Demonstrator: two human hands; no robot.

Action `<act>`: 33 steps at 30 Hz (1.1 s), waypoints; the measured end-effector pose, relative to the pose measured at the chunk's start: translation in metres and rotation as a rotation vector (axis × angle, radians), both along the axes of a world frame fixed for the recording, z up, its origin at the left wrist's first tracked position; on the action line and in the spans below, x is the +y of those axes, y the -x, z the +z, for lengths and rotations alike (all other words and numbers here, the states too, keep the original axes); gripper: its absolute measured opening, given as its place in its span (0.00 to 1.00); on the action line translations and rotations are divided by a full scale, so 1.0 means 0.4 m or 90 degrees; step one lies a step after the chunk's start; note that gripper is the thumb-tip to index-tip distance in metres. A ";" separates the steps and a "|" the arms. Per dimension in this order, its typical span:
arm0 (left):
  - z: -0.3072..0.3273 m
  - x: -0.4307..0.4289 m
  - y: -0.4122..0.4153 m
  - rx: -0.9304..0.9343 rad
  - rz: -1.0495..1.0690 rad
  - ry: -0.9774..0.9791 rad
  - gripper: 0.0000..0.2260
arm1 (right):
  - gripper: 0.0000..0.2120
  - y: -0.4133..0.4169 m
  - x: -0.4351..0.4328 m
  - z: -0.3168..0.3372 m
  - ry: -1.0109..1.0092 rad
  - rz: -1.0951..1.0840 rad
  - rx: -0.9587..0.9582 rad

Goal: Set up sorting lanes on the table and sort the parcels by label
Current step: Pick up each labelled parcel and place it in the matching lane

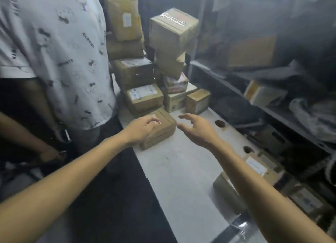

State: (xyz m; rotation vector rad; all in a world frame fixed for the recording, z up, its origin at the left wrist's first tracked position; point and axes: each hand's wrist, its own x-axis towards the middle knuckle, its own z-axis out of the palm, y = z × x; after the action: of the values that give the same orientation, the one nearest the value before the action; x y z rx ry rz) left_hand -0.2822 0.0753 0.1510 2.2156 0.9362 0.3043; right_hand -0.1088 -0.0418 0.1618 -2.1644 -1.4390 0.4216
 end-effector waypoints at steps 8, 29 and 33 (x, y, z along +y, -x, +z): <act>-0.114 0.233 -0.008 0.018 0.044 0.069 0.14 | 0.21 -0.038 0.261 -0.105 0.060 0.051 0.031; -0.461 0.608 -0.257 0.194 0.007 0.061 0.20 | 0.55 -0.205 0.563 -0.568 0.114 -0.279 0.461; -0.440 0.612 -0.260 0.168 0.013 0.154 0.18 | 0.53 -0.198 0.547 -0.566 0.022 -0.366 0.464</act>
State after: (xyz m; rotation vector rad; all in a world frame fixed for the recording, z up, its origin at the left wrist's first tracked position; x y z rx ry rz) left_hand -0.1782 0.3202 -0.0249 2.0534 1.0753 -0.0921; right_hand -0.0297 0.1771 -0.0646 -2.0059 -0.4008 0.8865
